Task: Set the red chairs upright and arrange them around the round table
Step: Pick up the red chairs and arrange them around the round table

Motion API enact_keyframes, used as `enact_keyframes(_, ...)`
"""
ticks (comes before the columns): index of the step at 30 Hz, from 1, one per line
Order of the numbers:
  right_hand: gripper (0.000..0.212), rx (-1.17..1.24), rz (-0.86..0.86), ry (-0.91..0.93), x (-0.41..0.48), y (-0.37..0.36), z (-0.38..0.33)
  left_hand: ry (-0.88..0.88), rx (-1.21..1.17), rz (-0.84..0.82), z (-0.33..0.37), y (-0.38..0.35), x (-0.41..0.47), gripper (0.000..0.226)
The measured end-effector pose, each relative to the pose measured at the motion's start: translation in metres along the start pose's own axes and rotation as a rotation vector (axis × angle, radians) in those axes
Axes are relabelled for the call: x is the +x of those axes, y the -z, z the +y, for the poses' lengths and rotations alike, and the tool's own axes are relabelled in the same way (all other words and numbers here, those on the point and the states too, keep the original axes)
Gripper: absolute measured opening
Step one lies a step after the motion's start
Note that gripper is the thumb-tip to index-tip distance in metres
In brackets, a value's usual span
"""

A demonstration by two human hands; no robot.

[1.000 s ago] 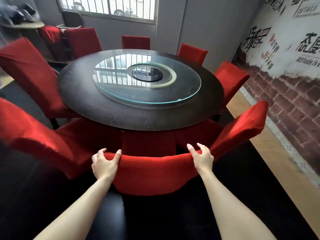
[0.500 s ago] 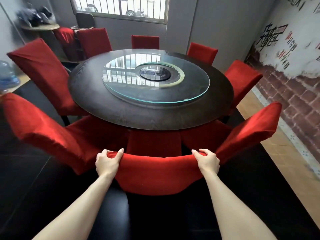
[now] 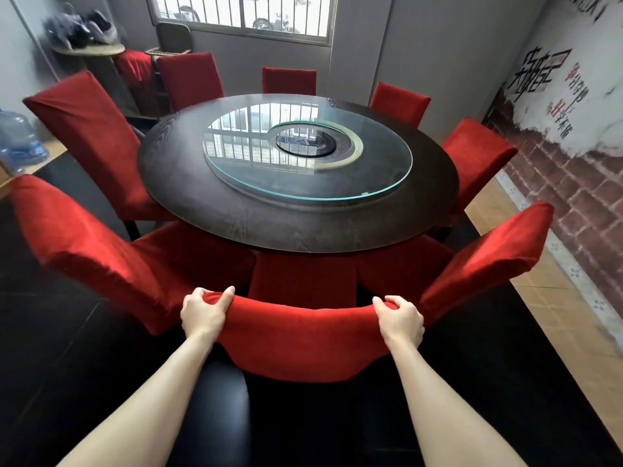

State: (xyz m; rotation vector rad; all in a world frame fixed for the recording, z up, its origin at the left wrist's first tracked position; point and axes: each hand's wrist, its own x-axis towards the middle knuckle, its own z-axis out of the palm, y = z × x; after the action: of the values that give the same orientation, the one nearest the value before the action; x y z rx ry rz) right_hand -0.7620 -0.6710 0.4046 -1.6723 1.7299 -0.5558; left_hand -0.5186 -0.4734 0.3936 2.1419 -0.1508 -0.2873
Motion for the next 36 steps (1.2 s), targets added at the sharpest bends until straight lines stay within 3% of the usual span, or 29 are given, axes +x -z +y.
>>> enact_keyframes(29,0.026,-0.049,0.018,0.041,-0.003,0.004,0.007,0.033,-0.008,0.021,-0.007,0.001,-0.014,0.044)
enact_keyframes(36,0.032,-0.039,0.027,0.061,0.017,0.012,0.006,-0.001,-0.048,0.014,0.004,-0.010,-0.022,0.039)
